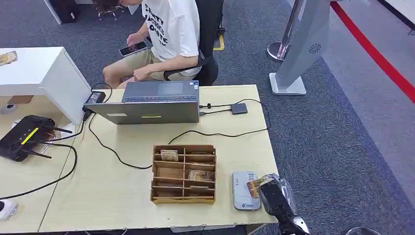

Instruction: Pass the card to the sensor for recognition and then transmit it.

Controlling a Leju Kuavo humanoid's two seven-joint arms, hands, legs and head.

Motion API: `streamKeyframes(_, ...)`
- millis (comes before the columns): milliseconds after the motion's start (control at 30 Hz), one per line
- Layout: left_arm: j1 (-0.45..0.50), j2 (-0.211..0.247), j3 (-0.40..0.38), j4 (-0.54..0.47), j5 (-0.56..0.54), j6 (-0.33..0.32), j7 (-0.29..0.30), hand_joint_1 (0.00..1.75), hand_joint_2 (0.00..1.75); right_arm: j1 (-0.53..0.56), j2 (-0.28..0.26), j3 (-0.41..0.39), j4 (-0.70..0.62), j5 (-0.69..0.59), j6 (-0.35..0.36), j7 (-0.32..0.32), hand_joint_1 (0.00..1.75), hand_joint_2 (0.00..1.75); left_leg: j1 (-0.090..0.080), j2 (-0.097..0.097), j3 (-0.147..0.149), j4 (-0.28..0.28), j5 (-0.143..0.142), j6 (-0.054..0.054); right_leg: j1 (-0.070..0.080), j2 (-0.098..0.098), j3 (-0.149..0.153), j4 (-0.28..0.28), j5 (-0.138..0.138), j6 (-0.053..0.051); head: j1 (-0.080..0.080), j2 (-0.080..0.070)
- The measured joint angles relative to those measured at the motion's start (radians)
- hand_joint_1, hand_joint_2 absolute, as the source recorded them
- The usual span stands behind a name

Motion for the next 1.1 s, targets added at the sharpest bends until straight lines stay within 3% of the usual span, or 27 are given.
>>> streamKeyframes(767,0.000,0.000,0.013,0.000,-0.003,-0.001,-0.002,0.00,0.00,-0.024,0.009,0.036,0.037,0.044,0.006,0.018,1.75,1.75,0.000,0.000,0.000,0.000,0.000,0.000,0.000,0.000,0.000,0.000,0.000,0.000,0.000,0.000)
streamKeyframes(1100,-0.001,0.000,0.013,0.000,-0.006,-0.003,-0.003,0.00,0.00,-0.062,0.021,0.102,0.056,0.074,0.033,0.023,1.75,1.75,0.000,0.000,0.001,0.000,0.000,0.000,0.000,0.000,0.000,0.000,0.000,0.000,0.000,0.000)
